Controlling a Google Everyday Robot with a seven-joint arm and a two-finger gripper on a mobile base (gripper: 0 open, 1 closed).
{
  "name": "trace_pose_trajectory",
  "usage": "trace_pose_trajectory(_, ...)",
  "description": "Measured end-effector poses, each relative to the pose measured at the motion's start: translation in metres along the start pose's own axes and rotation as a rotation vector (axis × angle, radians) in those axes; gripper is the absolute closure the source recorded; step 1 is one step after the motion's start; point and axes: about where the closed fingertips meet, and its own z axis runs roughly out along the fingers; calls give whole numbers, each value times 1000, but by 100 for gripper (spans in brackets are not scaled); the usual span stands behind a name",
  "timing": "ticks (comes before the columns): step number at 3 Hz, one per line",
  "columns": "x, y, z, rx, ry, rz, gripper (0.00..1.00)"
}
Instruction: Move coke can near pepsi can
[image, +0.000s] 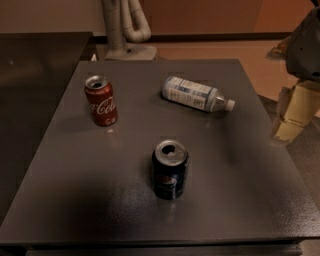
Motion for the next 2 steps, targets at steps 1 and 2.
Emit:
trace_pose_trajectory(1,-27,-8,8,-4,-66,-45,0)
trace_pose_trajectory(2,-62,-15,18,-8,-135,-106,0)
